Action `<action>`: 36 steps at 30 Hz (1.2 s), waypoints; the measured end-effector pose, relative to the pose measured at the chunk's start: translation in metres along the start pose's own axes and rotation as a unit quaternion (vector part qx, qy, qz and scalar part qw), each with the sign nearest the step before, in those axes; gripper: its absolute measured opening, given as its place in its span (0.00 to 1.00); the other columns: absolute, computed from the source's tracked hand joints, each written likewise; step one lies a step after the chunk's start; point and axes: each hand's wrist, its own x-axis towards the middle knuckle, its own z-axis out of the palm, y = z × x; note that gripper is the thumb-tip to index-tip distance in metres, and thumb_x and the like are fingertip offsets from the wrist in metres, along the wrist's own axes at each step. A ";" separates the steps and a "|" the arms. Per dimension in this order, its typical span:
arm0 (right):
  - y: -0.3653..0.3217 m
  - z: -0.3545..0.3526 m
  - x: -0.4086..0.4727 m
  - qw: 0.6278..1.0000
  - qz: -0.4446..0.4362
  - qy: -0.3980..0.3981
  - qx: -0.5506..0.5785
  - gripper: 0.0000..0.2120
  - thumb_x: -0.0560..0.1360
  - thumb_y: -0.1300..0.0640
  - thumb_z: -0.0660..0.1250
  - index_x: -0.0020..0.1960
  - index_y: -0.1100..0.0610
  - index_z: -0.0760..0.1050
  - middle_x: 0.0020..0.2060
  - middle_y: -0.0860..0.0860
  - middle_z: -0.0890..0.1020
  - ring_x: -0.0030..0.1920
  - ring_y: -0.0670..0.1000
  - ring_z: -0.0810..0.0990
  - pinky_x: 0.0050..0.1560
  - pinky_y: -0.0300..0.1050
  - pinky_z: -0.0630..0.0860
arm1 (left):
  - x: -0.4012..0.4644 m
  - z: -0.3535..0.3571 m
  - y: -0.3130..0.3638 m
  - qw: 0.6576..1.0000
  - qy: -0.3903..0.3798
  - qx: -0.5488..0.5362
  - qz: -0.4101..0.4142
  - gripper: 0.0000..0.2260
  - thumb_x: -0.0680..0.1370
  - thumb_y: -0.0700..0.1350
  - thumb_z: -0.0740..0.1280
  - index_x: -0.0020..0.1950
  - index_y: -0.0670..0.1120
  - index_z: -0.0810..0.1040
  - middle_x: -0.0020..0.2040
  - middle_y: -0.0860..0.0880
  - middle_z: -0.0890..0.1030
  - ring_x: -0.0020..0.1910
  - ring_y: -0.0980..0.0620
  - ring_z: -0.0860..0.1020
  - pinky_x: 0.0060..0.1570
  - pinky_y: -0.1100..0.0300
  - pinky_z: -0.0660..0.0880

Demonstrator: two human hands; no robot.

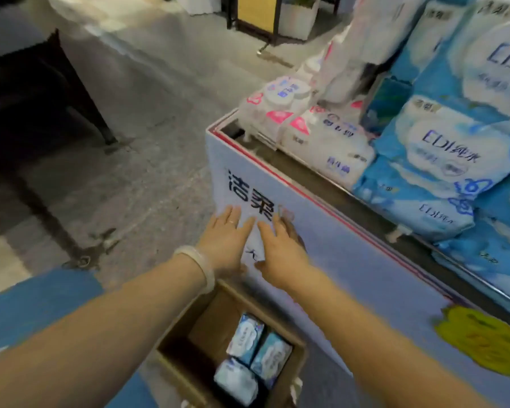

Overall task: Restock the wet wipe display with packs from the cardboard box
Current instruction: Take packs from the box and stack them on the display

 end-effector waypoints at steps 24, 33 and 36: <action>0.149 0.456 0.128 0.941 0.180 -0.273 0.091 0.30 0.72 0.54 0.71 0.69 0.64 0.65 0.66 0.62 0.72 0.67 0.60 0.70 0.67 0.51 0.67 | 0.098 0.460 -0.080 0.896 -0.268 -0.260 -0.241 0.37 0.72 0.53 0.71 0.75 0.45 0.57 0.76 0.43 0.60 0.75 0.42 0.58 0.71 0.49 0.62; 0.197 0.588 0.199 0.953 0.111 -0.275 0.069 0.42 0.70 0.55 0.74 0.75 0.61 0.54 0.72 0.62 0.62 0.72 0.60 0.62 0.72 0.50 0.61 | 0.137 0.625 -0.038 0.649 -0.211 -0.565 -0.463 0.33 0.72 0.48 0.73 0.72 0.40 0.62 0.65 0.46 0.74 0.64 0.48 0.73 0.49 0.65 0.68; 0.205 0.612 0.227 0.963 0.079 -0.253 0.041 0.49 0.65 0.52 0.77 0.76 0.61 0.52 0.73 0.61 0.61 0.74 0.58 0.60 0.74 0.49 0.58 | 0.166 0.655 -0.023 0.531 -0.169 -0.646 -0.522 0.34 0.69 0.47 0.76 0.69 0.37 0.66 0.60 0.46 0.77 0.62 0.47 0.76 0.54 0.60 0.72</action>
